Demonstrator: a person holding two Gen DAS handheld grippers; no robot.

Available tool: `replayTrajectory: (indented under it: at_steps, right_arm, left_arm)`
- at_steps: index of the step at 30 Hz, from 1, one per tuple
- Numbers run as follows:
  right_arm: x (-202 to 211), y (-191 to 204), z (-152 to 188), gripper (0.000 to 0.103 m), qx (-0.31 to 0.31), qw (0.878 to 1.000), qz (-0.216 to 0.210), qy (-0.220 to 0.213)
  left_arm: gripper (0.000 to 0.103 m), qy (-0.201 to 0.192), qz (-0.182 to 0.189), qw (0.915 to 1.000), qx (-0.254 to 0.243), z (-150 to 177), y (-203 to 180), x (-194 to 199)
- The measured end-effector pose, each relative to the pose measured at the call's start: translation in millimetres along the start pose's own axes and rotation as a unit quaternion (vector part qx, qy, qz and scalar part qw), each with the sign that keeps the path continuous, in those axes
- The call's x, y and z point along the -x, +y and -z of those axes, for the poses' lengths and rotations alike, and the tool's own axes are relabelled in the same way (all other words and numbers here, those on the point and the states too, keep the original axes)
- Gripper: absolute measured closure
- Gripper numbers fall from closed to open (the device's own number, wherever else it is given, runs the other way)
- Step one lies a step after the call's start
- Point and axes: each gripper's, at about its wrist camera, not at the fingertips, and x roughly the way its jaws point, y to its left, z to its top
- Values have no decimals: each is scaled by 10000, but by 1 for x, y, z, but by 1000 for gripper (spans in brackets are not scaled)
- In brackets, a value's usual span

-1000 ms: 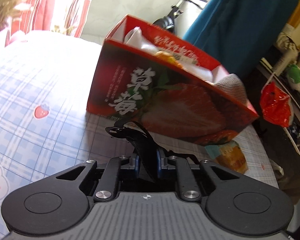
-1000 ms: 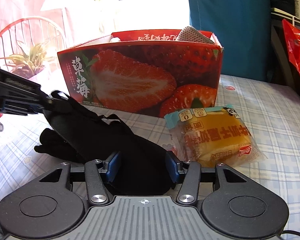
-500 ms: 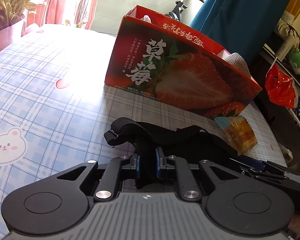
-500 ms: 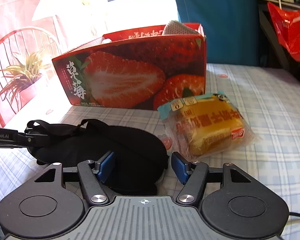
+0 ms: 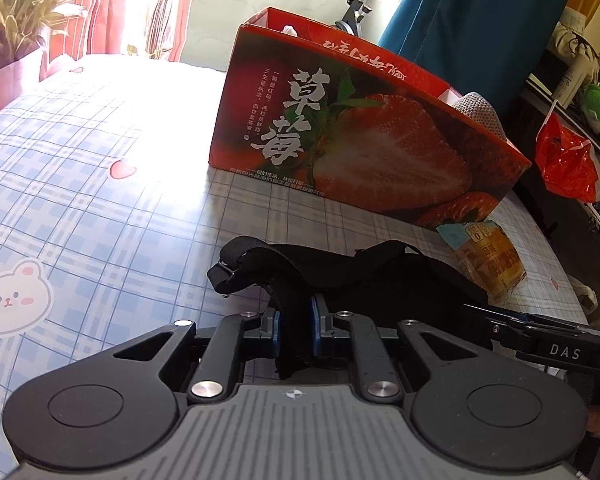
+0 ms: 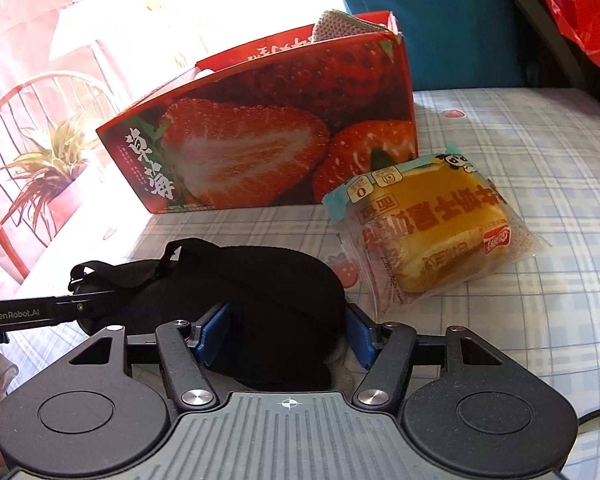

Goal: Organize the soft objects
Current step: 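Close the left gripper on the black bag while the right gripper closes on it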

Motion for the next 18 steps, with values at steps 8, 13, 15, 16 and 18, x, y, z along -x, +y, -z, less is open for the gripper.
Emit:
replayTrajectory:
  at_steps: [8, 13, 15, 16, 18]
  right_arm:
    - [19, 9, -5, 66, 336, 9985, 177, -384]
    - [29, 12, -9, 79, 438, 9974, 238, -529]
    - [33, 15, -11, 80, 457, 9970, 226, -577]
    - [35, 16, -11, 80, 463, 9969, 212, -595]
    - [38, 19, -12, 81, 500, 9966, 197, -631]
  left_arm:
    - [87, -34, -5, 10000, 0, 1, 0, 1]
    - [87, -99, 17, 9999, 15, 0, 0, 5]
    - [87, -129, 24, 9999, -10, 0, -1, 8]
    - [87, -138, 25, 9999, -11, 1, -1, 9]
    - [87, -151, 33, 9999, 6, 1, -1, 11]
